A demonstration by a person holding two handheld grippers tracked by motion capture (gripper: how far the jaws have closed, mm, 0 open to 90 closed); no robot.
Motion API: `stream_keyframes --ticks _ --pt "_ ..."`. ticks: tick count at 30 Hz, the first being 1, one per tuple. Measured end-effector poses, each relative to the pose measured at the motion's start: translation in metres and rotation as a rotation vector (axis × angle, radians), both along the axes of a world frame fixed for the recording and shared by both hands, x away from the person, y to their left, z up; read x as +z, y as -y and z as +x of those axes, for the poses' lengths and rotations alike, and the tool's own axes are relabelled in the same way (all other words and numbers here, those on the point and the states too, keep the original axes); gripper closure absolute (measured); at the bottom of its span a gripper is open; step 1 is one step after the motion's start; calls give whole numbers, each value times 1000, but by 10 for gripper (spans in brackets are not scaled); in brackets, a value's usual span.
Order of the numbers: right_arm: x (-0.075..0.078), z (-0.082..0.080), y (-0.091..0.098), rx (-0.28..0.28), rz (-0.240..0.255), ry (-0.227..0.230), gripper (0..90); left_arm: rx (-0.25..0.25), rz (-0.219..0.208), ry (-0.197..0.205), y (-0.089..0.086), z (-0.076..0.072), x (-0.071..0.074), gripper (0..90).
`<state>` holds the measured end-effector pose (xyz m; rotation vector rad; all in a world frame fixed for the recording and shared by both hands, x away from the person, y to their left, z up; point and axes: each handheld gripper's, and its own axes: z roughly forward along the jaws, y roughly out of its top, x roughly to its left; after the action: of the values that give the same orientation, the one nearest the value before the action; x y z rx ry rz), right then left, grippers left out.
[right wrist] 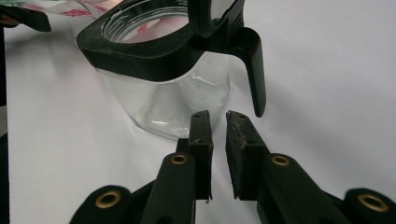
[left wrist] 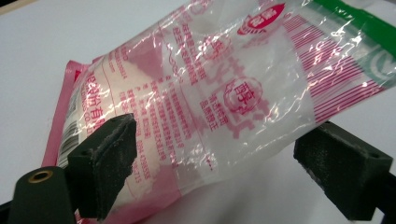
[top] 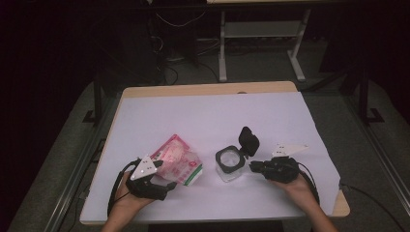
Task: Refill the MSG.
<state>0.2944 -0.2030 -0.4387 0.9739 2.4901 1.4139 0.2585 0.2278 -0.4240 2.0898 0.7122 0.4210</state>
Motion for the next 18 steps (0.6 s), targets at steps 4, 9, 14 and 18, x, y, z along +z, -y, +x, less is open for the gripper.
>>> stream_keyframes --ticks 4,9,14,18 --pt "0 1 1 -5 7 6 799 17 -34 18 -2 3 -1 124" --pt "1 1 2 -9 10 6 800 41 -62 17 -6 9 -3 126" --pt "1 2 2 -11 8 7 800 43 -87 18 -8 11 -2 154" --pt "1 2 2 -14 9 7 800 31 -126 26 -10 9 -1 286"
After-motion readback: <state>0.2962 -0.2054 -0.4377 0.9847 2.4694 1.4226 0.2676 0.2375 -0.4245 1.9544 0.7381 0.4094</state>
